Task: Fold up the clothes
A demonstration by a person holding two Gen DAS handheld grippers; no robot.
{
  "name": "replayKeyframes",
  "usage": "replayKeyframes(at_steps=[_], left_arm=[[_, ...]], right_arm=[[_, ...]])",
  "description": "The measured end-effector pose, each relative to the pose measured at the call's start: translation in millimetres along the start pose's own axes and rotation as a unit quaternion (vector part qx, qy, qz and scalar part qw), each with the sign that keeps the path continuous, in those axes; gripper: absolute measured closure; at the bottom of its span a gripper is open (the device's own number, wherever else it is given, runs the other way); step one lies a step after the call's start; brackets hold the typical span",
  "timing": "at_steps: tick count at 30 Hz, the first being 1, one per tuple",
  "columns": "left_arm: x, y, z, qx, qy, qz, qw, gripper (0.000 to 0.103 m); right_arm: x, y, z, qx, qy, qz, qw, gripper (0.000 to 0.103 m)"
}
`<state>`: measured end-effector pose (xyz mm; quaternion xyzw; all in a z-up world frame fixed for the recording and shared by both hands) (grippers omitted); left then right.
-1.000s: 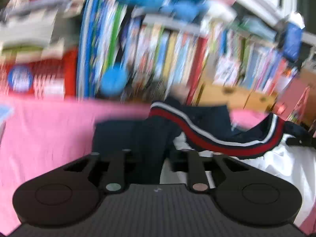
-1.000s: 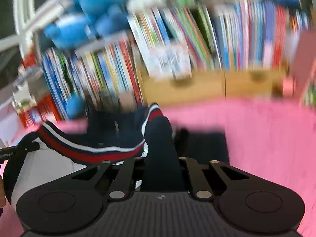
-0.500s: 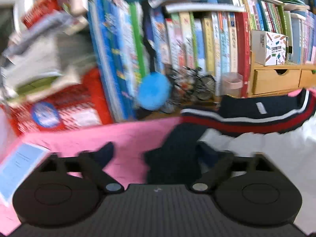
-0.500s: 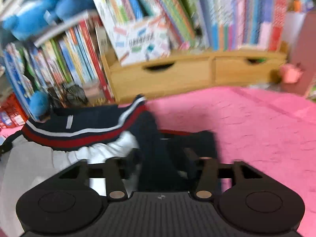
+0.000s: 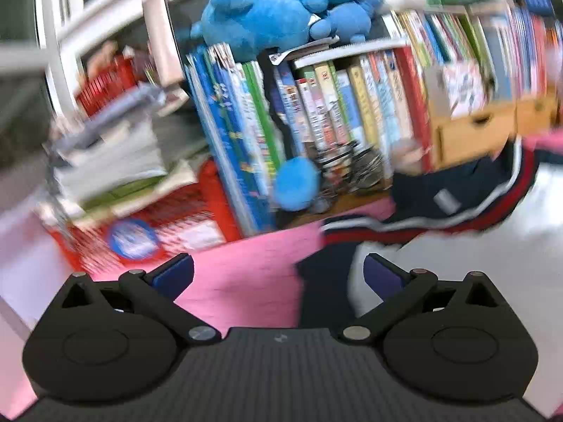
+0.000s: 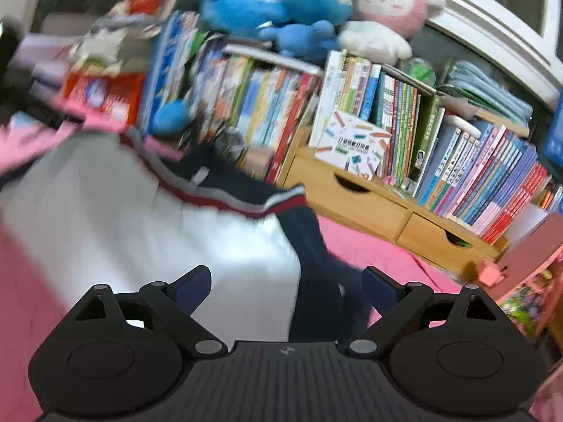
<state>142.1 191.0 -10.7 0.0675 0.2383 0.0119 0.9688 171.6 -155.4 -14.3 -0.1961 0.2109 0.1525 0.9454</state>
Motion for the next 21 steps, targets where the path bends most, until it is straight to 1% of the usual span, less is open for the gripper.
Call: replayKeyframes(at_steps=[2,3,4,5,6,7,8,10,11,12,13,14,15,16,17,18,19,20,21], left_arm=[[20.1,3.7,-2.7,-0.037,0.03,-0.013,0.9988,0.0],[30.7,5.5,-4.2,-0.056,0.046,-0.018,0.9972,0.0],[41.3,7.3,-5.6,-0.074,0.062,-0.023,0.9951,0.0],[53.3,9.9,-10.3,-0.096,0.077,-0.023,0.9921,0.012],[60.2,11.7,-14.0,-0.118,0.082,-0.036,0.989,0.028],[66.2,13.4,-17.4,-0.14,0.084,-0.05,0.9853,0.06],[67.6,10.9,-12.0,-0.138,0.073,-0.055,0.9862,0.067],[68.8,4.6,1.8,-0.127,0.047,-0.06,0.9889,0.067],[68.8,-0.2,11.4,-0.11,0.029,-0.062,0.9915,0.067],[74.2,-3.0,17.0,-0.107,0.026,-0.059,0.9922,0.066],[80.5,-5.4,21.9,-0.106,0.025,-0.056,0.9925,0.061],[86.8,-7.8,26.8,-0.105,0.024,-0.053,0.9928,0.055],[95.3,-7.3,24.9,-0.113,0.038,-0.052,0.9914,0.054],[104.1,-6.4,22.0,-0.124,0.055,-0.051,0.9895,0.05],[112.8,-5.4,19.1,-0.134,0.071,-0.05,0.9872,0.041],[117.0,-2.4,14.9,-0.146,0.085,-0.048,0.9845,0.035],[115.6,4.0,11.4,-0.157,0.089,-0.049,0.9823,0.027],[110.8,11.8,8.8,-0.168,0.082,-0.055,0.9809,0.019],[104.4,20.6,8.5,-0.175,0.073,-0.061,0.98,0.015]], right_arm=[[29.9,-5.8,14.4,0.076,0.018,0.005,0.997,0.005],[55.9,-10.7,19.1,0.117,0.041,0.012,0.992,0.003],[84.7,-15.2,20.1,0.141,0.075,0.012,0.987,0.012],[107.1,-17.9,17.1,0.156,0.108,0.0,0.982,0.035],[120.9,-17.5,13.1,0.179,0.136,-0.008,0.974,0.097],[132.3,-17.0,9.7,0.201,0.159,-0.016,0.966,0.096],[127.8,-17.2,11.8,0.209,0.142,-0.022,0.967,0.096],[109.4,-18.9,24.0,0.189,0.082,-0.053,0.977,0.096],[101.1,-20.5,30.0,0.18,0.055,-0.067,0.98,0.096],[99.9,-27.2,33.7,0.186,0.045,-0.075,0.979,0.096],[99.6,-34.3,36.9,0.193,0.038,-0.082,0.977,0.096],[106.2,-43.1,35.9,0.204,0.045,-0.085,0.974,0.096],[118.4,-49.1,30.9,0.215,0.064,-0.082,0.971,0.094],[130.8,-54.3,25.4,0.224,0.084,-0.08,0.968,0.092],[144.5,-54.6,17.2,0.223,0.104,-0.072,0.966,0.09],[155.8,-53.1,6.4,0.22,0.124,-0.066,0.965,0.082],[161.1,-51.0,-2.9,0.217,0.13,-0.058,0.966,0.071],[166.4,-48.9,-12.1,0.214,0.136,-0.05,0.966,0.069],[170.9,-47.2,-20.2,0.211,0.142,-0.043,0.966,0.061]])
Point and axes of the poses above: each gripper's, at about its wrist camera, not at the fingertips, and x roughly the way its jaws point, y to its left, z to its top, the point moved 4 cm from there along x, roughly the way its jaws point, and after that the axes turned 9 degrees about -z, right-handed, at the moved point
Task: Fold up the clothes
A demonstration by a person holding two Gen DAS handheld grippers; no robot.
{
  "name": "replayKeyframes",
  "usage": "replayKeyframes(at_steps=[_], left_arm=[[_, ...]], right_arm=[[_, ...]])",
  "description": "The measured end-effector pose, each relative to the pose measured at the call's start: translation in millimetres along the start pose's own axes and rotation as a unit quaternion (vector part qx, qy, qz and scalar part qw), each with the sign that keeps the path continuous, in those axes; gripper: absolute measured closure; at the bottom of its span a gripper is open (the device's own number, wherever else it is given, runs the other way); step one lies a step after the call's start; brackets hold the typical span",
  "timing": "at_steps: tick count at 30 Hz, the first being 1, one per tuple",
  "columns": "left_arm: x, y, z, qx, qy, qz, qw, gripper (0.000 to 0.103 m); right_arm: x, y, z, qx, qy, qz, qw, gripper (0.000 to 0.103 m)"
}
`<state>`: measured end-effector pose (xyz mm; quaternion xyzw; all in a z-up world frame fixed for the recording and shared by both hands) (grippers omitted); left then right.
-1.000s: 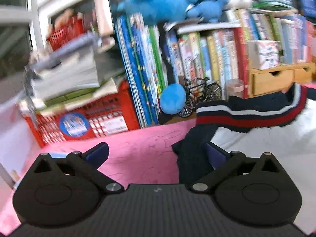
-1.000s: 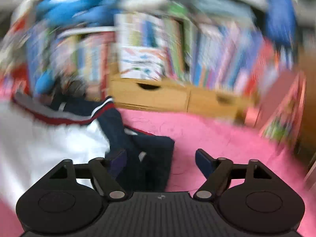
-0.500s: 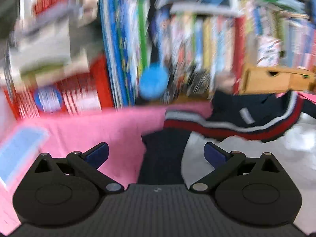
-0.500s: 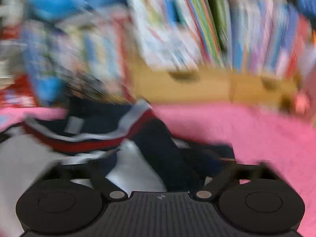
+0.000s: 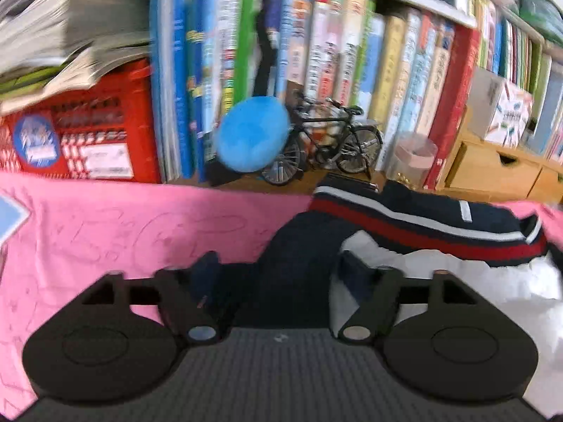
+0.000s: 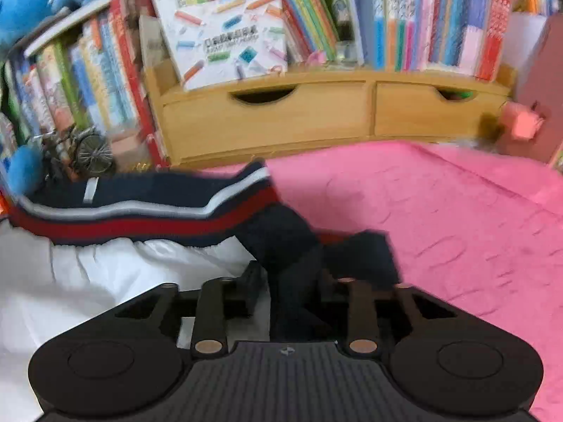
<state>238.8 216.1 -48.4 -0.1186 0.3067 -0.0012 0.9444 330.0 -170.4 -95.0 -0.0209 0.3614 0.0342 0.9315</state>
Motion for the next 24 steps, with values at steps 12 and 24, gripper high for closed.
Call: replayKeyframes(at_steps=[12,24], left_arm=[[-153.6,-13.4,-39.2,0.228,-0.071,-0.061,0.9692,0.0],[-99.9,-113.3,-136.1,0.42,-0.02,-0.043,0.9062,0.003]], right_arm=[[-177.1,43.1,-63.4,-0.322,-0.206,0.108,0.918,0.005],[-163.3,138.2,-147.6,-0.426,-0.15,0.158,0.878,0.048]])
Point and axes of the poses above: each gripper's, at about its wrist camera, not at the fingertips, and x roughly the way its jaws point, y to its left, z to its top, the point moved 4 cm from there along x, roughly the way its jaws point, and after that the axes turned 9 degrees about -z, right-handed, at the moved point
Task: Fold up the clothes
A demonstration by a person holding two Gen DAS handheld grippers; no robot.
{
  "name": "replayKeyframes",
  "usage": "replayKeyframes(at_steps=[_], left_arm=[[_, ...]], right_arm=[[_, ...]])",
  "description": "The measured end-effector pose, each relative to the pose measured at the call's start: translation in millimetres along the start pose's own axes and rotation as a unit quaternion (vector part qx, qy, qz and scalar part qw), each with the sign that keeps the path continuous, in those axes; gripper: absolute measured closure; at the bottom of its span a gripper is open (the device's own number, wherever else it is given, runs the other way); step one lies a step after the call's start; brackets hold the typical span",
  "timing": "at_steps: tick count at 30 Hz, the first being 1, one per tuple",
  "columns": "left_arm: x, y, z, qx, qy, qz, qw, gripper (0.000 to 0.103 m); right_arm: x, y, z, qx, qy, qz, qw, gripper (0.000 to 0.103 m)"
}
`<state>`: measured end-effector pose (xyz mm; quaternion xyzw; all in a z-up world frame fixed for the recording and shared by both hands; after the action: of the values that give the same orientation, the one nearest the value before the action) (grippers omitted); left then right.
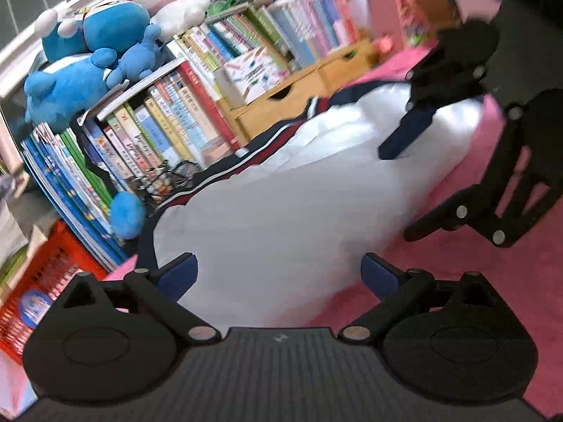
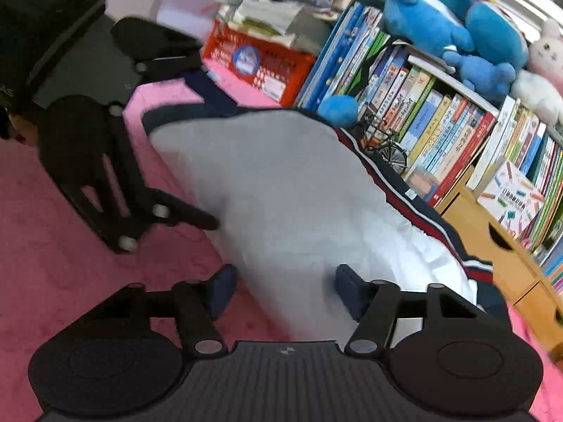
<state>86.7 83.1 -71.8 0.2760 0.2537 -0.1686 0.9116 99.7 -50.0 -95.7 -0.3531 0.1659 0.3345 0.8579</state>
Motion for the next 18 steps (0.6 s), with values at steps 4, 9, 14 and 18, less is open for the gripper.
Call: replayKeyframes(at_steps=[4,9,14,18], left_arm=[[14.5,27.9,-13.9,-0.084,0.024,-0.024,0.9959,0.001],[6.4,66.6,-42.8,-0.165,0.041,-0.025,0.9851,0.0],[-13.8,94.3,-68.0,-0.22,0.057,-0.002,0.9737,0.0],[-42.1,114.6,-80.3,-0.252,0.075,0.014,0.9649,0.0]], right_arm=[[5.7,-5.4,-11.1,-0.018,0.009,0.001,1.0,0.052],[-12.7,-55.8,-57.4,-0.02,0.065,-0.041,0.997,0.054],[-37.7,-133.8,-121.6,0.082,0.144,-0.118,0.979,0.053],[-61.8,-172.7,-153.0,0.157,0.192,-0.155,0.956,0.06]])
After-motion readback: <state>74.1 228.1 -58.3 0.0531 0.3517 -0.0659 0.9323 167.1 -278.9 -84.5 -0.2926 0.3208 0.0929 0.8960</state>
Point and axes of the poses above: each gripper's, at about its wrist camera, not at the fingertips, and x roughly the way its jaws point, y to its left, z to its top, the point moved 4 cm from there along x, roughly the way its jaws point, and after that the axes turned 9 degrees about -z, right-handed, at the moved point
